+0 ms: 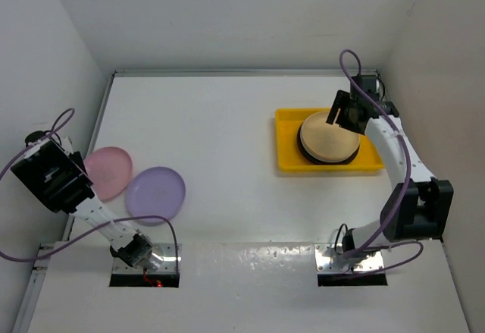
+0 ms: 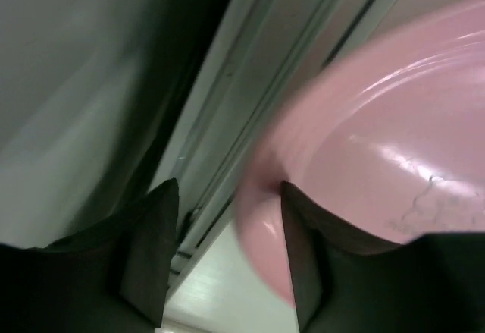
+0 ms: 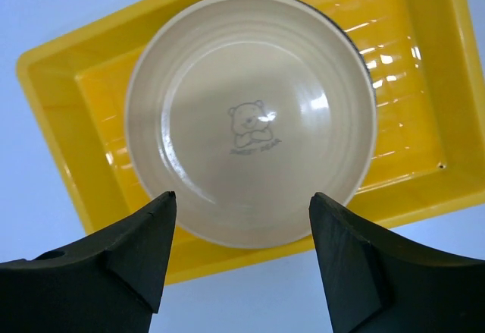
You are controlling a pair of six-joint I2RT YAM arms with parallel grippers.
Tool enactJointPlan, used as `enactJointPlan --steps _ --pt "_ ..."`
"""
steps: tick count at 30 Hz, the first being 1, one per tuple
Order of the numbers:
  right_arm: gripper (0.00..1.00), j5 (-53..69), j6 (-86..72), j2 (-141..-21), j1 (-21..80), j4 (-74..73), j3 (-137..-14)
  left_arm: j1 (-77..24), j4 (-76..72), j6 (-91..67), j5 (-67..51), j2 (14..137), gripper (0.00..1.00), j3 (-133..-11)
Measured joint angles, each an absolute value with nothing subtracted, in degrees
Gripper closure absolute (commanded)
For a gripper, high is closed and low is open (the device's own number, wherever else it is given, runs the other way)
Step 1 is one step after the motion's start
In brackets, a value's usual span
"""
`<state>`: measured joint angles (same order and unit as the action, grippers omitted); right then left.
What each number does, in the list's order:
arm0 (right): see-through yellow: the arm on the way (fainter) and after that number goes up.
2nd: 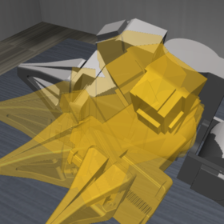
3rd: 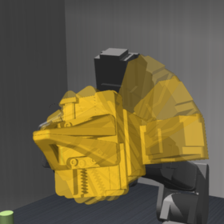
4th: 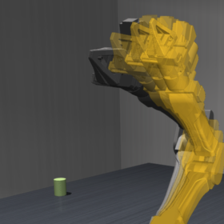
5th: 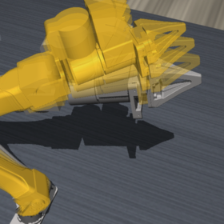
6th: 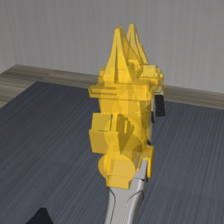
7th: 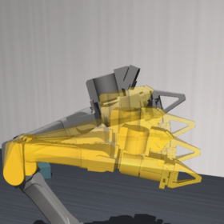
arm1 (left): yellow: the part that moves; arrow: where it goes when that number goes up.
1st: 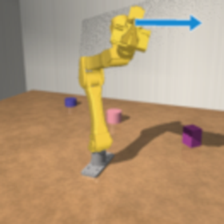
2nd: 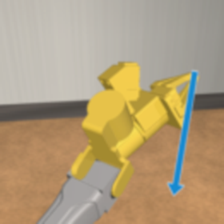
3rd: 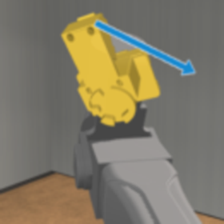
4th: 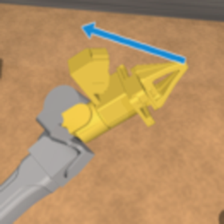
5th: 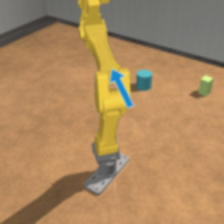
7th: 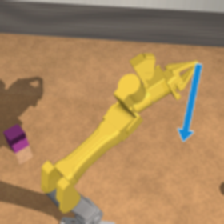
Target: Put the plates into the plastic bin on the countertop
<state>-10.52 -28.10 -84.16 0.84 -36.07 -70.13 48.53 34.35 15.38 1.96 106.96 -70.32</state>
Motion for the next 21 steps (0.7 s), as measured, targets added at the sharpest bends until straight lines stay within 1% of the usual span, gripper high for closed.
enactJointPlan --steps 1,4,5,12,13,17,21 --pt "0.3 -10.59 -27.99 -83.83 1.69 -36.07 -70.13 48.6 34.44 15.55 0.62 107.7 0.61 -70.3" --pt "0.3 -11.16 -27.31 -82.96 3.84 -36.05 -70.41 48.64 35.0 16.23 -2.02 108.22 0.86 -70.48" --pt "0.3 -11.44 -27.09 -82.76 4.32 -36.05 -70.63 48.75 35.29 16.47 -2.92 108.33 1.0 -71.05" --pt "0.3 -12.64 -26.57 -81.34 6.98 -34.98 -71.85 48.14 38.26 15.9 -11.38 109.93 1.0 -77.25" --pt "0.31 -12.69 -26.59 -81.28 7.46 -34.72 -71.85 47.51 38.39 15.81 -12.56 109.93 1.0 -78.08" --pt "0.31 -11.99 -26.59 -81.25 10.68 -33.34 -71.85 41.43 39.38 14.81 -17.17 109.91 1.0 -82.67" --pt "0.31 -8.49 -26.55 -81.67 15.9 -29.91 -72.03 30.17 39.7 12.56 -21.26 109.89 1.0 -89.19"
